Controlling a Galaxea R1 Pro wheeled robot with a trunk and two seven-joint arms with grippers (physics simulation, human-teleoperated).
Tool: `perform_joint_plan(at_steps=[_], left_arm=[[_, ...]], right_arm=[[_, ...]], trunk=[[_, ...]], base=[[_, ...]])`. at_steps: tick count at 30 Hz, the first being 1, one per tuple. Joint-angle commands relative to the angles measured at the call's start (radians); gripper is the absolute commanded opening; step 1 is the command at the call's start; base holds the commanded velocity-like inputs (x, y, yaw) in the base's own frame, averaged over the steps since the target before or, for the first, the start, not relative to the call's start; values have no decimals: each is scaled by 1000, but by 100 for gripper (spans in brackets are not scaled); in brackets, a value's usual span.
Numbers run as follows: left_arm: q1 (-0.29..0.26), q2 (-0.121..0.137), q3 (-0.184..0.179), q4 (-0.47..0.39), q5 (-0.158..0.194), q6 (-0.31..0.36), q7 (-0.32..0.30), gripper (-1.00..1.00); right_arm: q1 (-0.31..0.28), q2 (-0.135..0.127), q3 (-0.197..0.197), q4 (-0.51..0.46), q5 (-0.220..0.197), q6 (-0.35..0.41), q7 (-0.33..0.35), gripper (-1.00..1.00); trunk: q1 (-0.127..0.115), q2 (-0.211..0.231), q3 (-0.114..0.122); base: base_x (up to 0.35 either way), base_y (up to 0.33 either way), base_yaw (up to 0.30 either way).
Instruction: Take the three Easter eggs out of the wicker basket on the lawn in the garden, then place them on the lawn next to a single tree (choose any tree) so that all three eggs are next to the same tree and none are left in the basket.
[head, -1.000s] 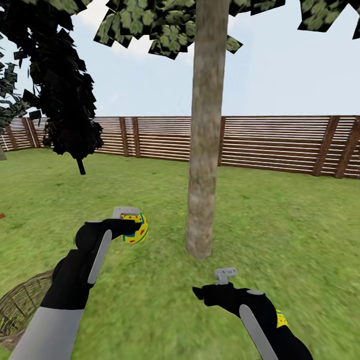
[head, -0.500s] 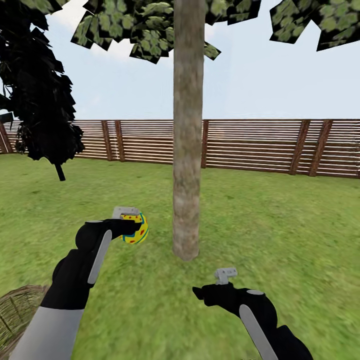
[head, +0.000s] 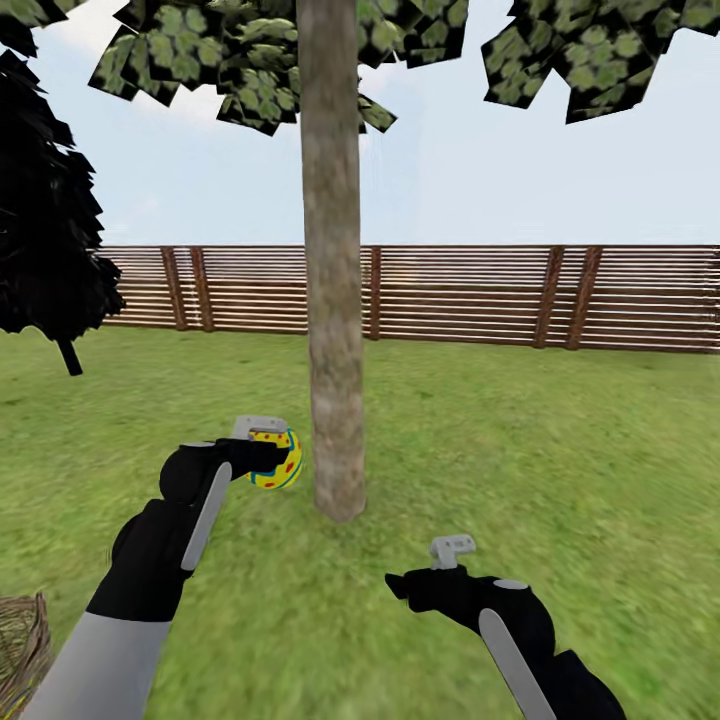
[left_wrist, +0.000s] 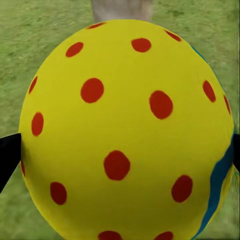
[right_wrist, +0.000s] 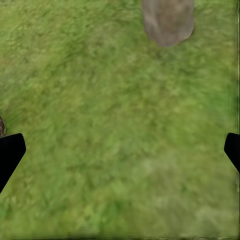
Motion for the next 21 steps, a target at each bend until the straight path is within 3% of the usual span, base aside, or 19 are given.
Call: perform_joint_plan(at_steps=[1,11,21], left_arm=[[-1,0,-1,-1,7,4,6,-100],[-1,0,-1,-1,6,4,7,-100],[-1,0,-1,2,4,4,11,-100]], right_arm=[[-1,-1,2,-1,-10,3,-10,100],[-1,-1,5,-1,-7,3,-11,100],[-1,-1,0,-1,-10,2,-9,100]], trunk=[[0,-1,0],[0,-1,2],[0,-1,14]], base=[[-202,-120,-142],[-187,-158,-30],[-54,-233,-191]])
